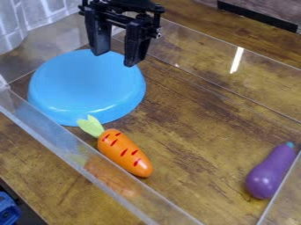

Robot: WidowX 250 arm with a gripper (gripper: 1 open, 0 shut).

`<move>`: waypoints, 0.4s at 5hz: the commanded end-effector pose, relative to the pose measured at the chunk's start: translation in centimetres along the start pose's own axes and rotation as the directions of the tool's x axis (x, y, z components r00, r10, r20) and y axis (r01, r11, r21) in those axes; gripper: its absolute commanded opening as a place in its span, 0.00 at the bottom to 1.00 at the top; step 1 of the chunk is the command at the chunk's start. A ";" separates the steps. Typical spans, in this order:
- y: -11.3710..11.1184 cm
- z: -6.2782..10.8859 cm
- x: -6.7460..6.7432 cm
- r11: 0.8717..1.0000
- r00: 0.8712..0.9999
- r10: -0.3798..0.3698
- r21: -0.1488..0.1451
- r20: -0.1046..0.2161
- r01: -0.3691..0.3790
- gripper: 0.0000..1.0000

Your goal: Move the carrot to the right side

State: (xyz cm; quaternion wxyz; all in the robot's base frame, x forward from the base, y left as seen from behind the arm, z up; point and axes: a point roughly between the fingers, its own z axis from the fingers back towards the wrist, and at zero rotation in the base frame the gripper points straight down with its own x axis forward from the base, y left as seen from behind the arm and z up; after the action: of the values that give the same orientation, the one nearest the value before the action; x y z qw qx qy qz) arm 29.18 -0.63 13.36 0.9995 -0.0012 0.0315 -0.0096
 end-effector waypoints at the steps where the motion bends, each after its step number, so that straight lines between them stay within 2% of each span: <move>1: 0.5 -1.4 0.2 0.996 0.996 0.092 -0.018 -0.013 -0.092 1.00; 2: 1.0 -2.3 0.8 0.991 0.992 0.125 -0.032 -0.028 -0.126 1.00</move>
State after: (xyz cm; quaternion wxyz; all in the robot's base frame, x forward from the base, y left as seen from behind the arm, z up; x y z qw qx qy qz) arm 29.20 -0.20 9.78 0.9964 -0.0139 0.0709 0.0452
